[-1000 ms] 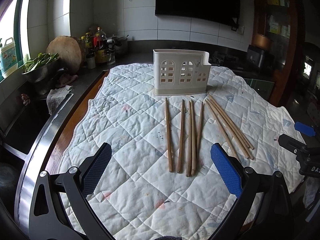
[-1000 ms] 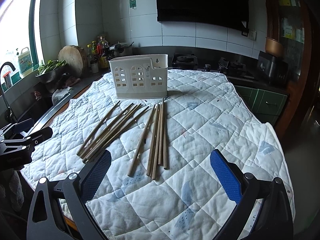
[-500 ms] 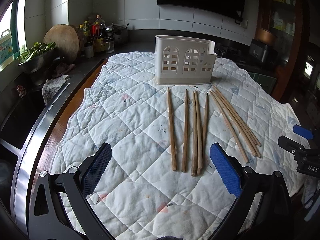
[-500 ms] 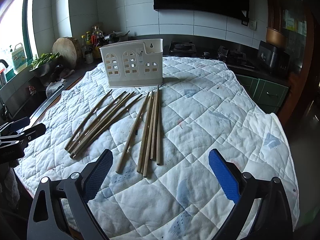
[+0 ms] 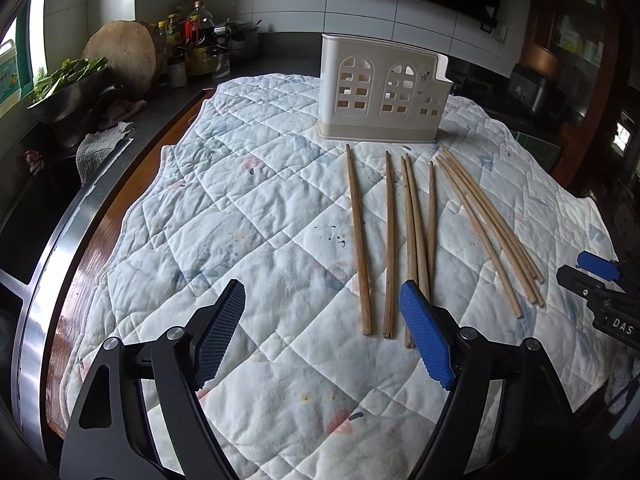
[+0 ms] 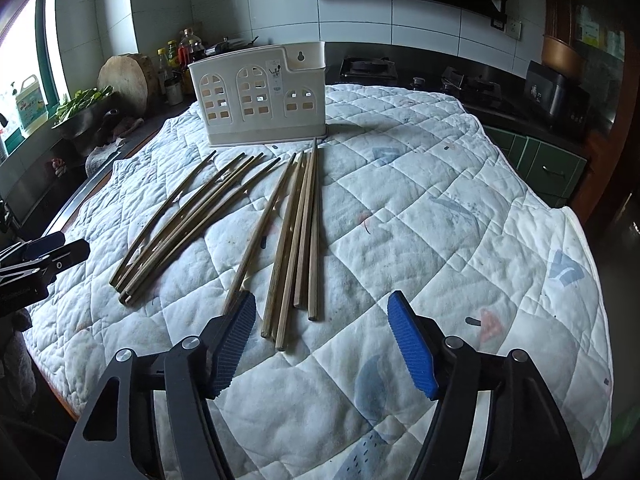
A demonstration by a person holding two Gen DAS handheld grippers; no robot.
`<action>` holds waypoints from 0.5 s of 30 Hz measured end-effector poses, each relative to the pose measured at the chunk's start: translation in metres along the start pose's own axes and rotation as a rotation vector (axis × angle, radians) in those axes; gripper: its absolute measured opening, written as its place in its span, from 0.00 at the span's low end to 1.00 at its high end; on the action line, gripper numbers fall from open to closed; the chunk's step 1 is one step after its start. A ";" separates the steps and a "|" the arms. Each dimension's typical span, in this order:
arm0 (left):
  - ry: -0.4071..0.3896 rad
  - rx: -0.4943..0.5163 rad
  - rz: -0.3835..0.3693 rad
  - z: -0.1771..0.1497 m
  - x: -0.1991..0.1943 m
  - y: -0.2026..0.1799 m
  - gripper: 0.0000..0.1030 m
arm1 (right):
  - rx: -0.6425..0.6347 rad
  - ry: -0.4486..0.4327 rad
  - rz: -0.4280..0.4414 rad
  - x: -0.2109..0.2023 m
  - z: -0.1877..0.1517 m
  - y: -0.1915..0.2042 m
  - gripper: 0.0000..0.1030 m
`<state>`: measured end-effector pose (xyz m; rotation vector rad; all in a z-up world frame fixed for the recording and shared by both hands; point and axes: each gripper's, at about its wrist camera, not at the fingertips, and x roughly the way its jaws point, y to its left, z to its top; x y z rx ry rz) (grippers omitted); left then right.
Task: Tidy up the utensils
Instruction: 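Lower the left gripper onto one chopstick while the right gripper lowers onto another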
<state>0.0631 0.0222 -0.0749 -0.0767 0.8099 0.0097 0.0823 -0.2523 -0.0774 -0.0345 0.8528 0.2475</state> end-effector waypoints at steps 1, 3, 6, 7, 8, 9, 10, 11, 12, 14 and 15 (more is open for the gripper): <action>0.006 0.001 -0.003 0.000 0.002 0.000 0.73 | -0.001 0.006 0.001 0.003 0.001 0.000 0.60; 0.015 0.004 -0.005 0.000 0.007 0.000 0.71 | -0.003 0.017 0.007 0.007 0.002 0.000 0.55; 0.027 0.007 -0.013 0.000 0.013 0.001 0.68 | -0.004 0.034 0.013 0.015 0.003 -0.001 0.48; 0.031 0.009 -0.013 0.000 0.015 0.001 0.68 | -0.003 0.036 0.017 0.017 0.003 -0.002 0.44; 0.034 0.011 -0.014 0.000 0.017 0.001 0.67 | -0.001 0.040 0.023 0.019 0.004 -0.003 0.41; 0.037 0.013 -0.018 0.000 0.019 0.001 0.65 | 0.001 0.045 0.027 0.021 0.004 -0.004 0.40; 0.042 0.013 -0.024 0.001 0.021 0.000 0.64 | 0.000 0.049 0.030 0.022 0.004 -0.004 0.37; 0.049 0.013 -0.031 0.001 0.023 0.000 0.63 | 0.001 0.050 0.032 0.024 0.005 -0.003 0.35; 0.053 0.013 -0.037 0.001 0.025 0.000 0.61 | 0.003 0.051 0.036 0.025 0.005 -0.004 0.34; 0.059 0.019 -0.045 0.002 0.028 -0.001 0.58 | 0.002 0.054 0.041 0.027 0.007 -0.003 0.32; 0.062 0.021 -0.050 0.003 0.030 -0.003 0.56 | 0.001 0.056 0.045 0.028 0.007 -0.003 0.31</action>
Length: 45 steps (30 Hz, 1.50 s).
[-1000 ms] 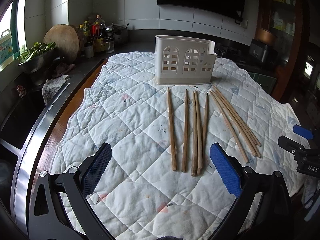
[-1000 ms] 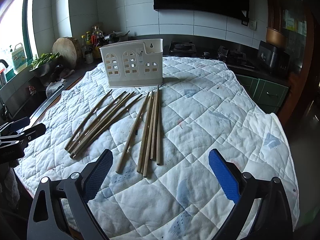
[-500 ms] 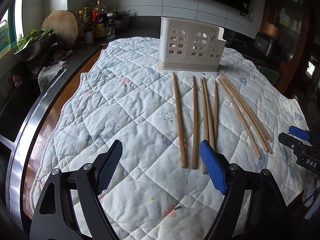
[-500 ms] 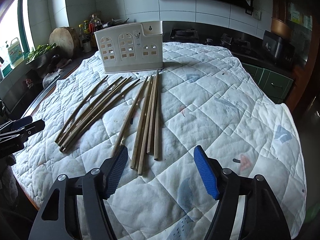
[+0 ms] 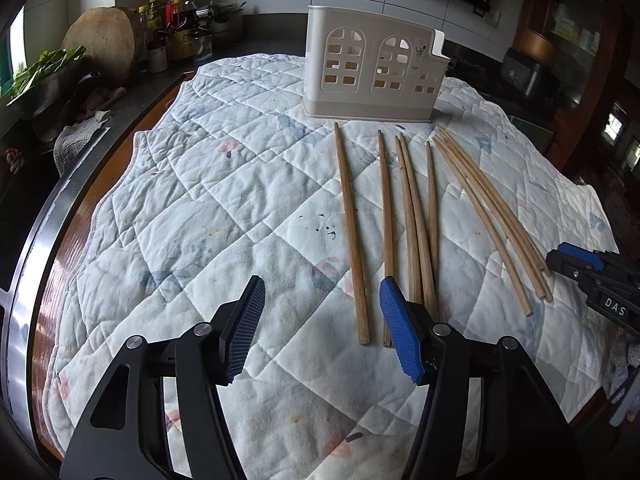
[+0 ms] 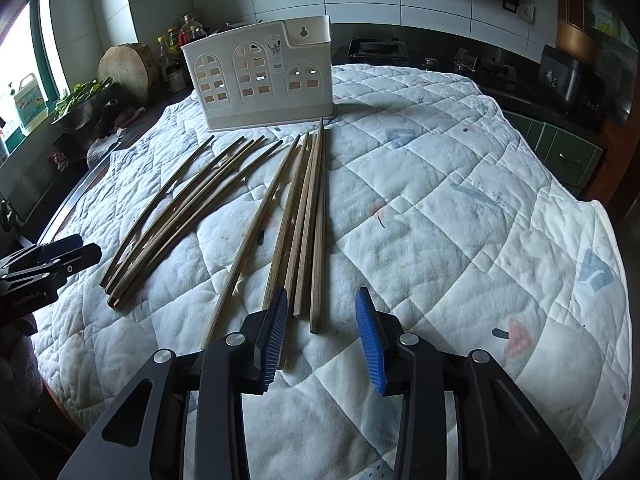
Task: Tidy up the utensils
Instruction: 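Lower the left gripper onto one chopstick while the right gripper lowers onto another, then close the left gripper on a chopstick while the right gripper closes on another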
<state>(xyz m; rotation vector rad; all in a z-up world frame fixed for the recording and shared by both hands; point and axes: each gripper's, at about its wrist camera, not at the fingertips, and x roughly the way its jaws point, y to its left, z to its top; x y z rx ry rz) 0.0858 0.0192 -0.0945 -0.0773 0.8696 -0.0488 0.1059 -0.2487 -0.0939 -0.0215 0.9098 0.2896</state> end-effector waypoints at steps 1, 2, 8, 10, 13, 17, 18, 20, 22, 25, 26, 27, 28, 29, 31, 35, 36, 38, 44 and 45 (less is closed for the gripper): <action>0.004 0.003 -0.007 0.001 0.002 -0.001 0.54 | -0.002 0.003 0.003 0.001 0.001 0.000 0.29; 0.009 0.006 -0.013 0.002 0.004 -0.002 0.51 | -0.004 0.005 0.003 0.002 0.001 0.000 0.27; 0.042 0.023 -0.033 0.006 0.019 -0.008 0.29 | 0.003 0.016 0.011 0.006 0.003 -0.002 0.20; 0.051 0.023 -0.042 0.007 0.023 -0.008 0.24 | 0.000 0.016 0.012 0.007 0.003 -0.002 0.19; 0.058 0.022 -0.051 0.007 0.027 -0.009 0.19 | -0.002 0.020 0.014 0.008 0.004 -0.002 0.17; 0.065 0.027 -0.036 0.008 0.031 -0.011 0.17 | -0.018 0.030 0.016 0.012 0.004 0.001 0.13; 0.066 0.028 -0.028 0.008 0.032 -0.010 0.17 | -0.020 0.030 0.016 0.012 0.005 0.001 0.12; 0.068 0.031 -0.016 0.009 0.032 -0.009 0.17 | -0.026 0.033 0.017 0.014 0.005 0.003 0.12; 0.069 0.032 -0.017 0.009 0.033 -0.008 0.17 | -0.030 0.036 0.016 0.015 0.005 0.003 0.11; 0.070 0.033 -0.015 0.008 0.033 -0.009 0.17 | -0.039 0.038 0.002 0.017 0.005 0.004 0.09; 0.071 0.031 -0.015 0.008 0.033 -0.008 0.17 | -0.038 0.037 -0.006 0.018 0.005 0.003 0.07; 0.071 0.031 -0.015 0.008 0.033 -0.009 0.17 | -0.037 0.038 -0.013 0.018 0.005 0.002 0.07; 0.070 0.032 -0.014 0.008 0.032 -0.009 0.17 | -0.034 0.042 -0.017 0.019 0.005 0.000 0.07; 0.070 0.031 -0.014 0.007 0.033 -0.009 0.17 | -0.031 0.048 -0.019 0.020 0.005 -0.001 0.07; 0.069 0.026 -0.016 0.007 0.033 -0.010 0.17 | -0.031 0.052 -0.017 0.023 0.005 -0.002 0.07; 0.068 0.022 -0.014 0.007 0.034 -0.011 0.17 | -0.055 0.051 -0.035 0.028 0.007 0.002 0.08; 0.067 0.021 -0.015 0.007 0.034 -0.011 0.17 | -0.058 0.050 -0.036 0.029 0.008 0.003 0.08; 0.069 0.013 -0.019 0.007 0.034 -0.011 0.18 | -0.054 0.047 -0.032 0.030 0.008 0.002 0.08; 0.065 -0.019 -0.037 0.007 0.035 -0.008 0.18 | -0.050 0.043 -0.026 0.029 0.009 0.001 0.07; 0.063 -0.022 -0.038 0.007 0.035 -0.008 0.18 | -0.043 0.040 -0.023 0.029 0.009 0.000 0.07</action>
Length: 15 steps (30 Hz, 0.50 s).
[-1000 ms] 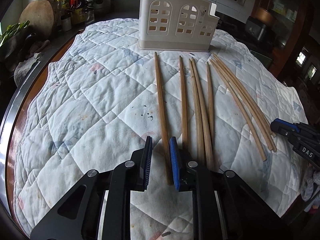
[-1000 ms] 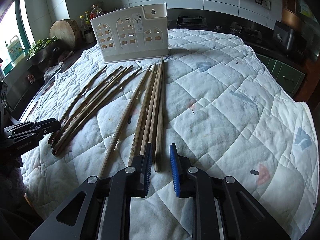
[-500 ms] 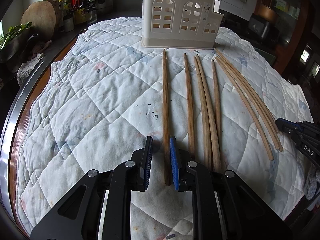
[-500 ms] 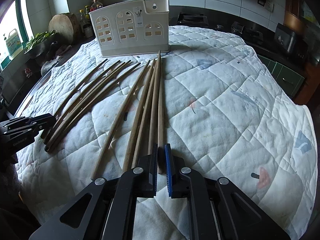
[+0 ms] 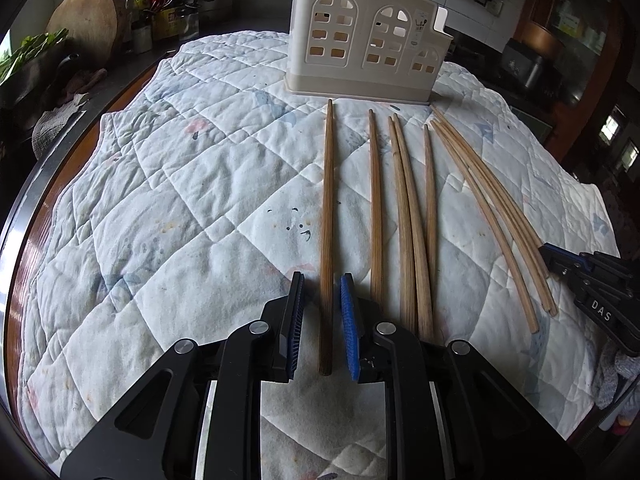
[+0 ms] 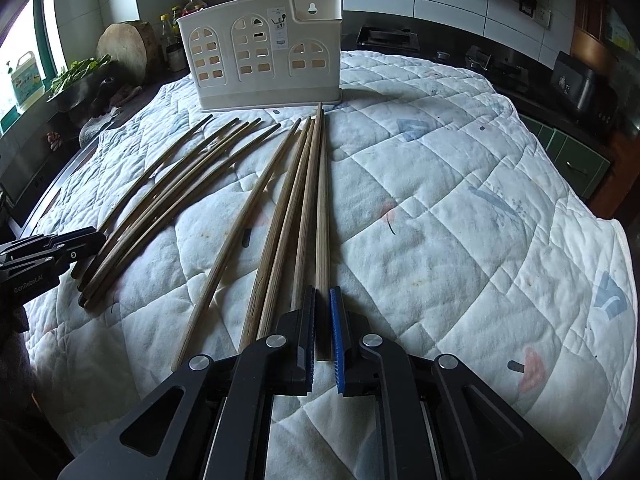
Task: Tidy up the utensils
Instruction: 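Close the left gripper on a chopstick while the right gripper closes on another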
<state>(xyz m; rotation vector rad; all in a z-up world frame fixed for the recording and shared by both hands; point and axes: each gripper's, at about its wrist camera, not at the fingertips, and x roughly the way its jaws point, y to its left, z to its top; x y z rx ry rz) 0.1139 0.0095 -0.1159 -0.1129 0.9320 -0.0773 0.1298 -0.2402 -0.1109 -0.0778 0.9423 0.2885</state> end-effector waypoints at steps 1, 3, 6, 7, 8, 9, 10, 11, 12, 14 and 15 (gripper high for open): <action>-0.002 0.000 0.000 0.000 0.000 0.000 0.18 | 0.005 -0.003 0.002 0.000 0.000 0.000 0.07; -0.003 -0.003 0.003 0.001 0.001 0.000 0.17 | 0.010 -0.007 0.003 -0.002 -0.001 -0.001 0.07; -0.009 0.011 0.029 0.001 0.001 -0.003 0.13 | 0.020 -0.022 0.005 -0.006 -0.001 -0.002 0.07; -0.010 0.017 0.039 0.002 0.001 -0.004 0.12 | 0.022 -0.029 0.004 -0.008 -0.001 -0.002 0.07; -0.012 0.020 0.040 0.002 0.001 -0.004 0.10 | 0.024 -0.036 0.005 -0.011 -0.001 -0.002 0.07; -0.012 0.018 0.035 0.002 0.000 -0.004 0.06 | 0.025 -0.045 0.005 -0.015 0.000 -0.003 0.07; -0.010 0.013 0.025 0.003 0.000 -0.003 0.06 | 0.026 -0.054 0.004 -0.018 0.001 -0.003 0.07; -0.013 0.012 0.019 0.003 -0.002 -0.003 0.06 | 0.026 -0.064 0.003 -0.022 0.002 -0.004 0.07; -0.018 0.015 0.019 0.004 -0.004 -0.003 0.06 | 0.027 -0.074 0.003 -0.026 0.003 -0.004 0.07; -0.032 0.019 0.017 0.004 -0.010 -0.004 0.06 | 0.028 -0.100 0.005 -0.036 0.007 -0.004 0.07; -0.039 0.019 0.014 0.005 -0.013 -0.003 0.06 | 0.028 -0.115 0.007 -0.041 0.009 -0.005 0.07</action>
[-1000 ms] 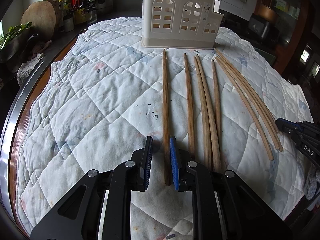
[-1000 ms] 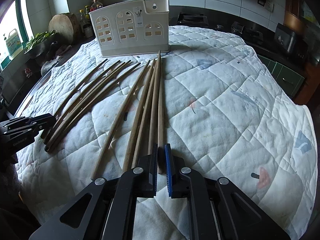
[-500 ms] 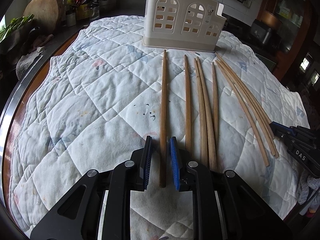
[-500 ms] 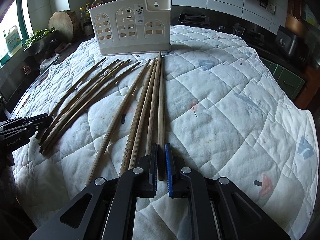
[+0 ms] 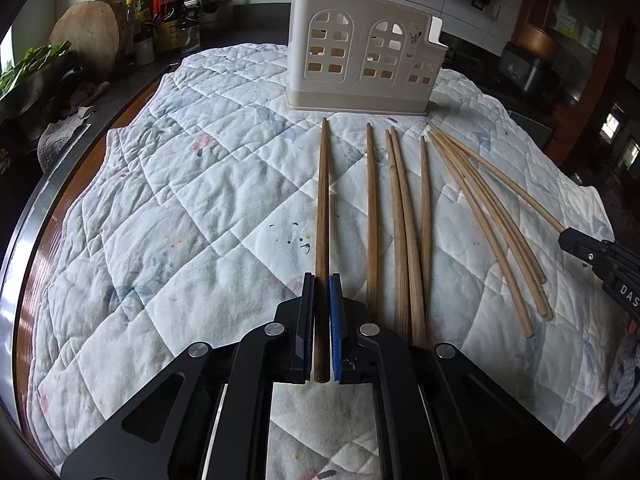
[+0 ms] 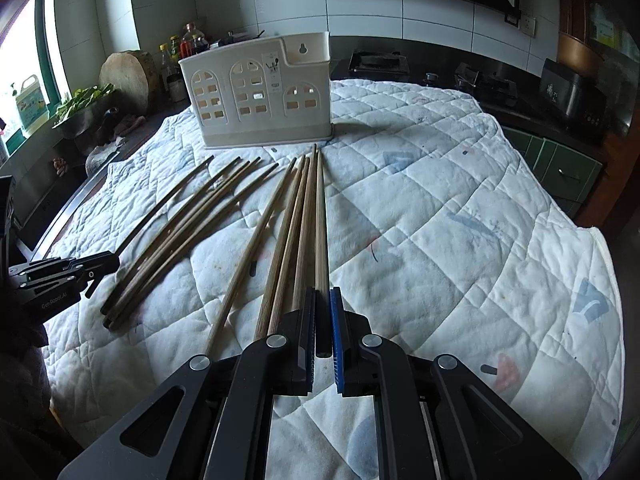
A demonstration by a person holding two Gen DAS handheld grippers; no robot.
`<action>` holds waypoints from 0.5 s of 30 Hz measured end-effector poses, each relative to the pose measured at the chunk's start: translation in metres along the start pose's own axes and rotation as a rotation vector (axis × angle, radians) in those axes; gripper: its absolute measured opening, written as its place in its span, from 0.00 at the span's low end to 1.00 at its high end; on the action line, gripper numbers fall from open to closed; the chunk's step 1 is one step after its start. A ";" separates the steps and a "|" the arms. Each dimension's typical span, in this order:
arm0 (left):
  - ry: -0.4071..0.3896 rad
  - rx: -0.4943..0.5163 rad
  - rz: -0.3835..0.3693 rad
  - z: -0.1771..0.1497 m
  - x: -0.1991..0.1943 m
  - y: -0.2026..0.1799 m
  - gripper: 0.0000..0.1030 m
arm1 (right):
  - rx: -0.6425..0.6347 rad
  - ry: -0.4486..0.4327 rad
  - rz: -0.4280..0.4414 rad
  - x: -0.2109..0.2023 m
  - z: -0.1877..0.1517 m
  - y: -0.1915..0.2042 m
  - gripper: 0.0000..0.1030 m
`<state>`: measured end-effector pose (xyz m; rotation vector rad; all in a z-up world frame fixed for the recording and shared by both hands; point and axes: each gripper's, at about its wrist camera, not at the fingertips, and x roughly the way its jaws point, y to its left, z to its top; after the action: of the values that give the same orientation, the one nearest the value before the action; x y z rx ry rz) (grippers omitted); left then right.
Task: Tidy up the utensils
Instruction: 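Close the left gripper on a chopstick while the right gripper closes on another, then lift the left gripper's chopstick into the white holder while the right gripper inserts its own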
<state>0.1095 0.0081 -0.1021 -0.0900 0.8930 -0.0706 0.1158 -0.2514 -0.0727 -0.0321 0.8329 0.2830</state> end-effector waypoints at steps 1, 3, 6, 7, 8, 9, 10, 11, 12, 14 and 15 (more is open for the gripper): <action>-0.009 -0.003 -0.006 0.001 -0.004 0.000 0.06 | 0.000 -0.015 0.003 -0.005 0.003 0.000 0.07; -0.031 -0.013 -0.022 0.004 -0.013 0.002 0.06 | -0.004 -0.047 0.008 -0.015 0.011 0.001 0.07; -0.071 -0.014 -0.035 0.010 -0.026 0.004 0.05 | -0.026 -0.092 0.000 -0.028 0.025 0.006 0.07; -0.082 -0.014 -0.042 0.013 -0.030 0.004 0.05 | -0.033 -0.105 0.004 -0.032 0.030 0.007 0.07; -0.094 -0.015 -0.052 0.016 -0.034 0.005 0.05 | -0.036 -0.118 0.013 -0.035 0.036 0.008 0.07; -0.105 -0.018 -0.064 0.020 -0.037 0.006 0.05 | -0.042 -0.129 0.018 -0.038 0.042 0.009 0.07; -0.116 -0.022 -0.075 0.023 -0.041 0.006 0.05 | -0.054 -0.143 0.015 -0.041 0.048 0.011 0.07; -0.128 -0.024 -0.084 0.027 -0.043 0.007 0.05 | -0.066 -0.156 0.012 -0.043 0.055 0.014 0.07; -0.138 -0.023 -0.089 0.031 -0.046 0.008 0.05 | -0.077 -0.168 0.012 -0.046 0.061 0.015 0.07; -0.154 -0.019 -0.092 0.039 -0.050 0.009 0.05 | -0.098 -0.183 0.016 -0.048 0.074 0.019 0.07; -0.164 -0.015 -0.092 0.044 -0.054 0.009 0.05 | -0.102 -0.186 0.024 -0.048 0.081 0.019 0.07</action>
<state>0.1102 0.0240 -0.0344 -0.1492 0.7253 -0.1402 0.1387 -0.2330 0.0190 -0.0898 0.6340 0.3459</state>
